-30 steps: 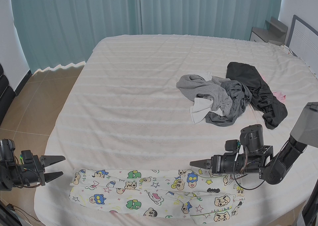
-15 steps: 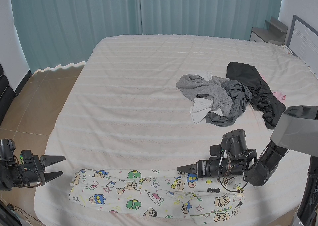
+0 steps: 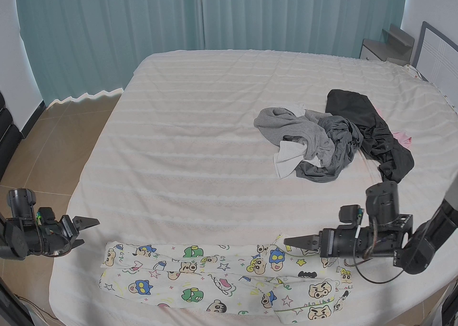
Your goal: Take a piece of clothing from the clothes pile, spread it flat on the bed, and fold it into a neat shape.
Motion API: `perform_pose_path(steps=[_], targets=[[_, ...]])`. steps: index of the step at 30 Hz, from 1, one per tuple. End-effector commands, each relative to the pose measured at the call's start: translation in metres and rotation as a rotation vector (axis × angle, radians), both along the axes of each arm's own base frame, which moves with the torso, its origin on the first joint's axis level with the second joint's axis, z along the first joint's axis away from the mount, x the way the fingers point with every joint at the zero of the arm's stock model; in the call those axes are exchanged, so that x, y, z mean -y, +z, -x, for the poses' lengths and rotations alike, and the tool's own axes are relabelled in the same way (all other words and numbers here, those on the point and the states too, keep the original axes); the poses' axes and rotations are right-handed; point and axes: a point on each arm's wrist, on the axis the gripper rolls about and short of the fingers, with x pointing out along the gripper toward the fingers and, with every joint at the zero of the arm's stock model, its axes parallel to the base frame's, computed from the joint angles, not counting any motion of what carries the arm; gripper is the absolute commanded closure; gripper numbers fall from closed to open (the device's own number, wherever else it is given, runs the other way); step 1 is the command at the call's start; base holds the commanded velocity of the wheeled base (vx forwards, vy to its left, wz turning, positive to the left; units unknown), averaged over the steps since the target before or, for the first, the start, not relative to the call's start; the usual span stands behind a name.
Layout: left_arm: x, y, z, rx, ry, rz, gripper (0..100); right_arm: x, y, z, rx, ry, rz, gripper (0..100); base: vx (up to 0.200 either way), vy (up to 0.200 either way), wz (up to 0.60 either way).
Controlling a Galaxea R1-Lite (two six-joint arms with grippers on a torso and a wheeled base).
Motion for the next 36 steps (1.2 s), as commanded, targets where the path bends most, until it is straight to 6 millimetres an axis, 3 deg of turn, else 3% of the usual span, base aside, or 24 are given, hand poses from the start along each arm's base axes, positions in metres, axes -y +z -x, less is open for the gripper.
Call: perform_pose_path(steps=[1, 11, 31, 32, 36], targets=[[0.011, -0.026, -0.033, -0.08, -0.073, -0.026, 0, 0.033, 0.027, 0.037, 0.074, -0.059, -0.05, 0, 0.0, 0.0, 0.0], [0.017, -0.045, -0.041, -0.08, -0.238, -0.155, 0, 0.041, 0.017, 0.051, 0.1, -0.09, -0.119, 0, 0.0, 0.0, 0.0], [0.028, -0.044, -0.043, -0.122, -0.325, -0.158, 0, 0.042, 0.01, 0.054, 0.08, -0.087, -0.112, 0, 0.0, 0.0, 0.0], [0.029, -0.044, -0.043, -0.123, -0.325, -0.159, 100, 0.042, 0.01, 0.054, 0.081, -0.086, -0.114, 0, 0.0, 0.0, 0.0], [0.028, -0.044, -0.043, -0.124, -0.319, -0.159, 100, 0.042, 0.009, 0.054, 0.075, -0.085, -0.111, 0, 0.0, 0.0, 0.0]])
